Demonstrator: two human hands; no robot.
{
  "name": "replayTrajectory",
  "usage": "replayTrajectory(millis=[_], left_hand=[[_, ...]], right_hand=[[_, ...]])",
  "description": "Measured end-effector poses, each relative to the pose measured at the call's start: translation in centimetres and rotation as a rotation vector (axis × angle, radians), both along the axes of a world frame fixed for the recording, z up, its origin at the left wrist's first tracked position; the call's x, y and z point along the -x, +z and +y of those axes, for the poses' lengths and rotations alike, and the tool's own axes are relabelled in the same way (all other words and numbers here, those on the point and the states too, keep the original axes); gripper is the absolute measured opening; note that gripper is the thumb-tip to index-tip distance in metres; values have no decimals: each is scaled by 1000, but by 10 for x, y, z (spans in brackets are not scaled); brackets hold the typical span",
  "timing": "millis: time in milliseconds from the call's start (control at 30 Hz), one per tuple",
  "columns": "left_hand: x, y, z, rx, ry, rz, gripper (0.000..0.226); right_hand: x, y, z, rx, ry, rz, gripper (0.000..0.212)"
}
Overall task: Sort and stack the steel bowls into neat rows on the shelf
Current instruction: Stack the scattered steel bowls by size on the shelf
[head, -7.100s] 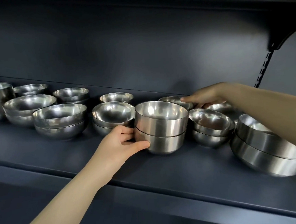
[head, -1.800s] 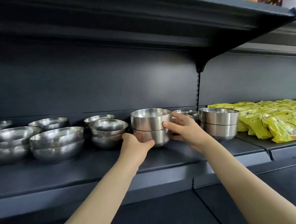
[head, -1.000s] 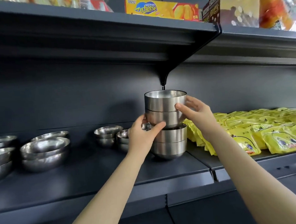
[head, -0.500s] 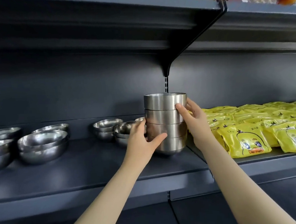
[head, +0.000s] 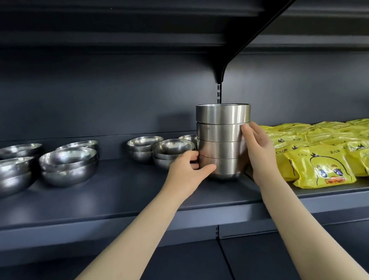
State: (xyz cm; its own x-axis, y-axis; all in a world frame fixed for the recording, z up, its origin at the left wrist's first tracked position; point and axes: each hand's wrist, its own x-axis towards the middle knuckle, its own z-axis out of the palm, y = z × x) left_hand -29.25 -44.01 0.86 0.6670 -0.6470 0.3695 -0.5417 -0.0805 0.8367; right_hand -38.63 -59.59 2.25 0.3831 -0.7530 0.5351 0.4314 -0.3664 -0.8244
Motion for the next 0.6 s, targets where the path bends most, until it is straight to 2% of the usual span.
replayTrajectory(millis=[100, 200, 333, 433, 500, 600], left_hand=[[-9, -4, 25, -55, 20, 56, 48], [-34, -6, 59, -100, 70, 92, 36], [-84, -4, 95, -128, 214, 106, 39], [-115, 1, 99, -225, 245, 151, 66], [-129, 6, 95, -321, 213, 161, 84], [-143, 16, 81, -434, 227, 108, 100]], right_hand=[[9, -6, 18, -41, -117, -9, 59], [16, -20, 46, 24, -294, -40, 42], [7, -26, 89, 142, -254, 42, 22], [-17, -20, 111, 180, -124, 259, 34], [-36, -18, 119, 152, -75, 407, 56], [-59, -17, 125, 159, -121, 560, 85]])
